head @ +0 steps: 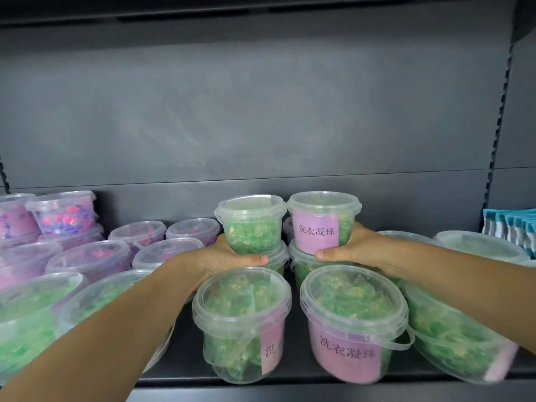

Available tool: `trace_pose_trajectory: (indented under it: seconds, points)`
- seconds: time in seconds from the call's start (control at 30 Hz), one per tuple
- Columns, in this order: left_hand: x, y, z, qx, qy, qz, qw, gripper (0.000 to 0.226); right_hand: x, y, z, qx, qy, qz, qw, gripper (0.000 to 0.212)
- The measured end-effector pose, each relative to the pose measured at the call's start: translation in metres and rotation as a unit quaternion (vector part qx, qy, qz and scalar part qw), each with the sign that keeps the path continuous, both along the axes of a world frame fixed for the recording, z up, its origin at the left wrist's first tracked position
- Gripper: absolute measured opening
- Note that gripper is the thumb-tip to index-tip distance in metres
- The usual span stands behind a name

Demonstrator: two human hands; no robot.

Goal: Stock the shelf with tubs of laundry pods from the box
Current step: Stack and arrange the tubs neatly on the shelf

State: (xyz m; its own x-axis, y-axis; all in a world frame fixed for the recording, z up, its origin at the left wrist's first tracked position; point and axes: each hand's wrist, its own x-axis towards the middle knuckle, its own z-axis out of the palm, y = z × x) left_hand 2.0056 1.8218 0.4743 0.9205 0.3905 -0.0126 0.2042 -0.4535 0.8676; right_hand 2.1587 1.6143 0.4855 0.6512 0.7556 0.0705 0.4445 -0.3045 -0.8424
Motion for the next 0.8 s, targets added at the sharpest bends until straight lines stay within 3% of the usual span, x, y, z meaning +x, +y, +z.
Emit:
trace_pose_trajectory:
  seconds: [0.07, 0.13, 0.27, 0.4, 0.47, 0.63, 0.8]
  points:
    - [0.0, 0.002, 0.001, 0.023, 0.017, 0.002, 1.0, 0.103, 0.002, 0.0, 0.0, -0.012, 0.003, 0.011, 1.0, 0.073]
    - [0.0, 0.004, 0.0, 0.027, 0.03, 0.001, 0.999, 0.114, 0.002, 0.001, -0.002, -0.033, 0.001, 0.012, 0.999, 0.085]
    - [0.002, 0.0, 0.002, 0.008, 0.013, -0.005, 1.0, 0.085, 0.005, 0.005, -0.004, -0.036, -0.007, -0.005, 0.999, 0.111]
    - [0.001, 0.001, 0.001, 0.011, -0.02, 0.006, 1.0, 0.075, 0.003, 0.004, -0.004, -0.014, -0.023, -0.019, 0.999, 0.072]
    - [0.0, 0.001, 0.0, 0.0, -0.034, 0.002, 0.999, 0.076, 0.003, 0.003, -0.004, 0.006, -0.021, -0.014, 1.0, 0.063]
    - [-0.004, -0.002, 0.0, -0.016, -0.074, 0.007, 0.997, 0.049, 0.003, 0.003, -0.003, 0.007, 0.007, 0.009, 1.0, 0.053]
    - [-0.006, -0.007, 0.0, -0.03, -0.08, 0.009, 0.996, 0.04, 0.004, 0.003, -0.005, -0.05, 0.039, 0.049, 0.997, 0.071]
